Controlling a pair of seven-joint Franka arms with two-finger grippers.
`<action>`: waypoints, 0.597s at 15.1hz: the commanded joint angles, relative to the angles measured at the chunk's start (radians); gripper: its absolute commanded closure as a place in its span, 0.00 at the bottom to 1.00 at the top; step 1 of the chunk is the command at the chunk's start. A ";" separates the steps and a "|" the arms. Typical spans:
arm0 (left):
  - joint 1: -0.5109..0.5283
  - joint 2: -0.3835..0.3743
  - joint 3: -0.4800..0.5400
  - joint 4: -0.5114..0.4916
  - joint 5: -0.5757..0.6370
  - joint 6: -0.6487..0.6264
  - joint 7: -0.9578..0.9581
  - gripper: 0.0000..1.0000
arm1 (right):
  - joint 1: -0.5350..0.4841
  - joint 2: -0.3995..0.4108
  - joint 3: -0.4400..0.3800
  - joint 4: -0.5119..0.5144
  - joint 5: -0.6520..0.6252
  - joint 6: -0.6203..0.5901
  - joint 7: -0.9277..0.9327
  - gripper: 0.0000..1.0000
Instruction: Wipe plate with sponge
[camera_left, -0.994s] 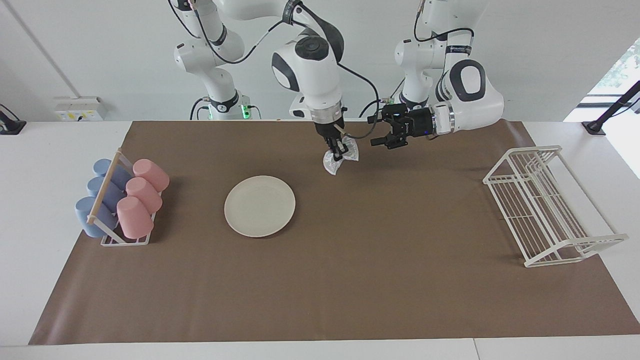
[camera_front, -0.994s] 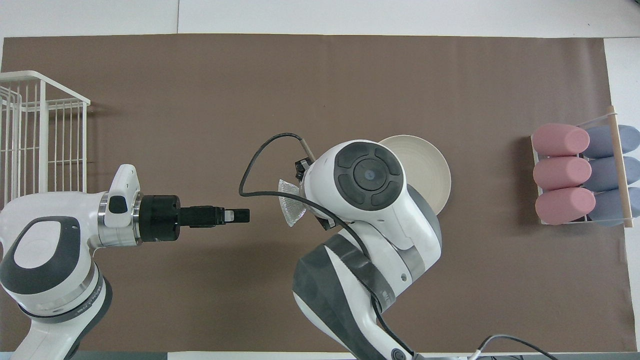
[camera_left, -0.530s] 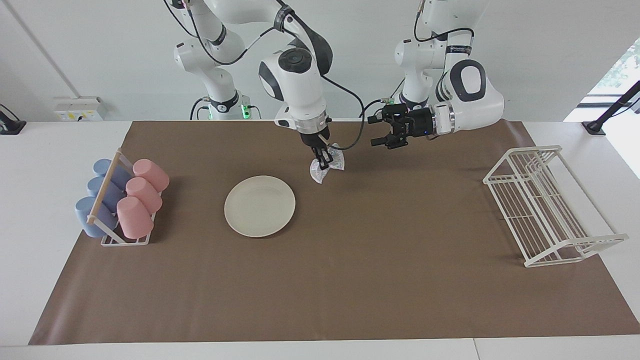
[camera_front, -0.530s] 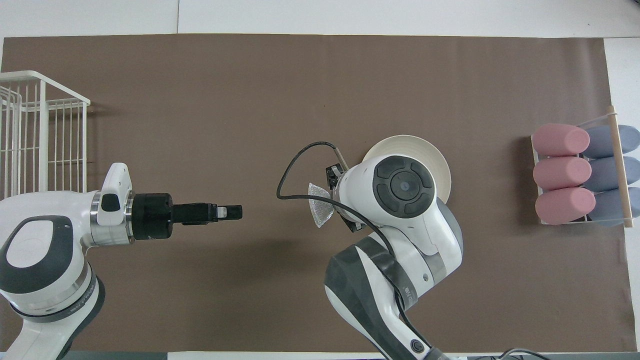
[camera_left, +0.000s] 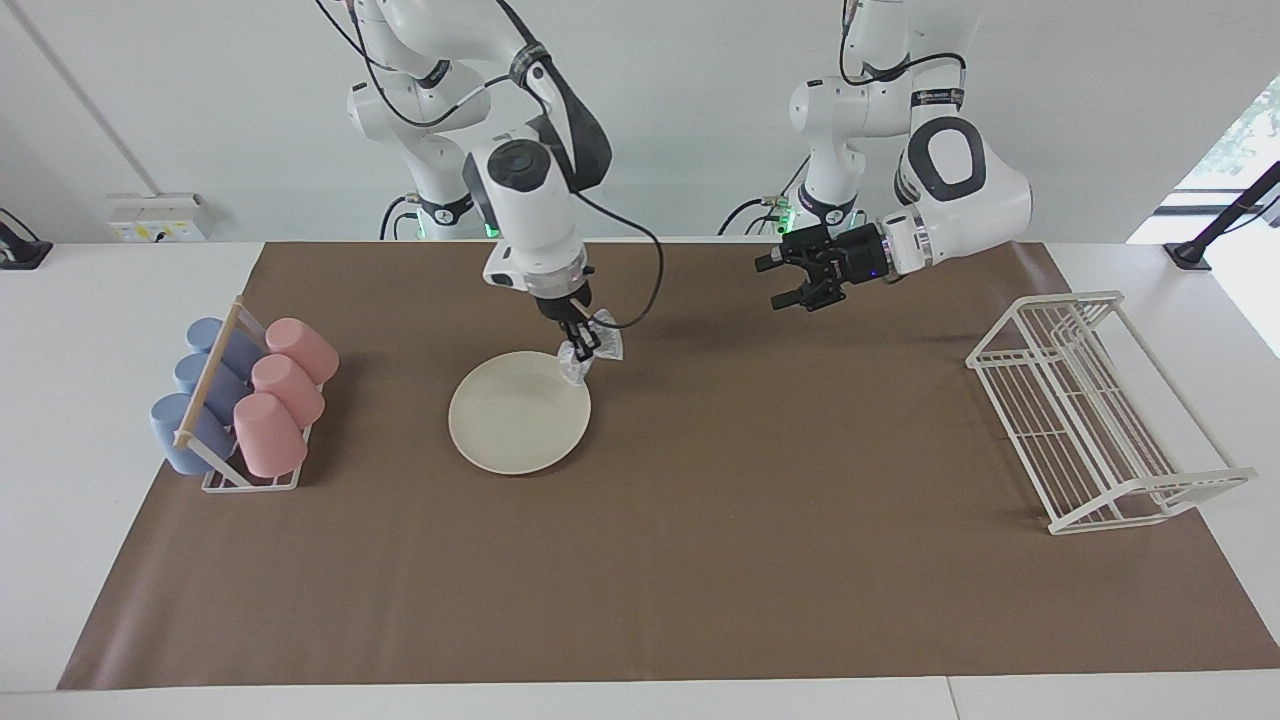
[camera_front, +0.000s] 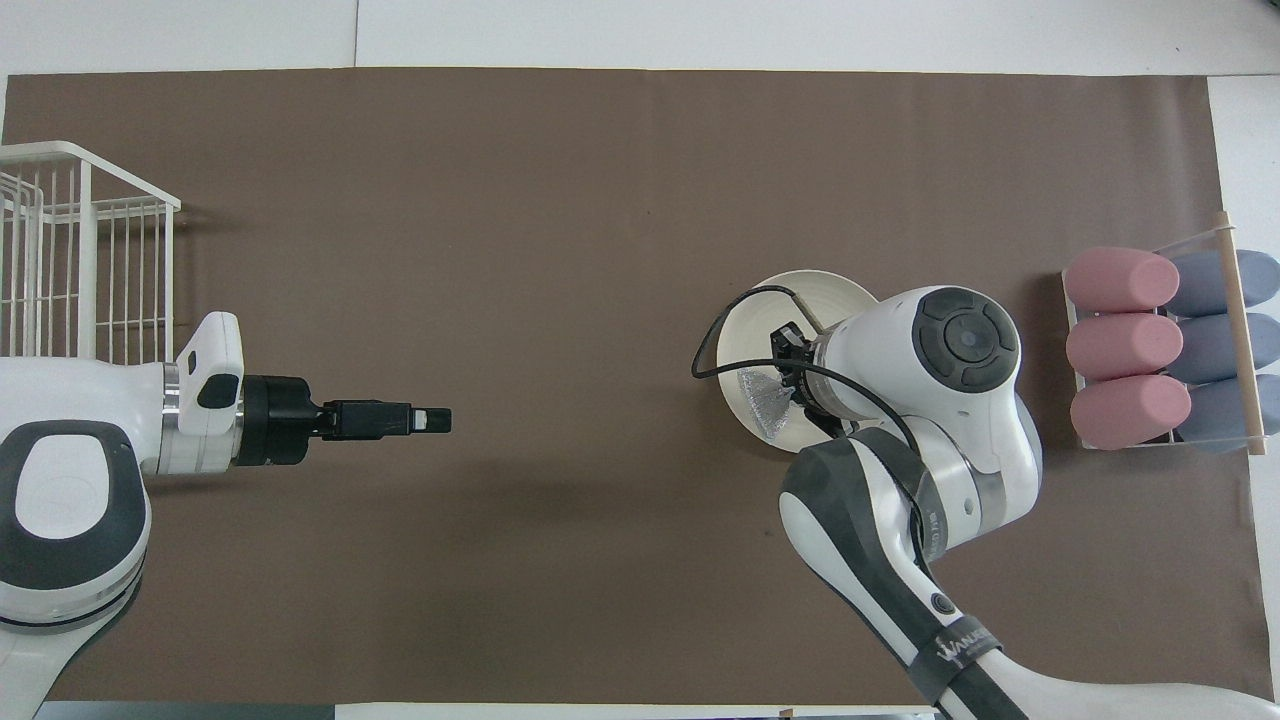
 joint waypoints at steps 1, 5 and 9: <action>0.012 -0.002 -0.006 0.019 0.150 0.038 -0.053 0.00 | -0.002 0.004 0.011 -0.035 0.014 0.032 0.000 1.00; 0.010 0.019 -0.006 0.106 0.470 0.051 -0.220 0.00 | -0.005 0.078 0.011 -0.033 0.017 0.120 0.017 1.00; 0.021 0.027 -0.006 0.132 0.586 0.051 -0.235 0.00 | -0.003 0.107 0.011 -0.033 0.017 0.128 0.014 1.00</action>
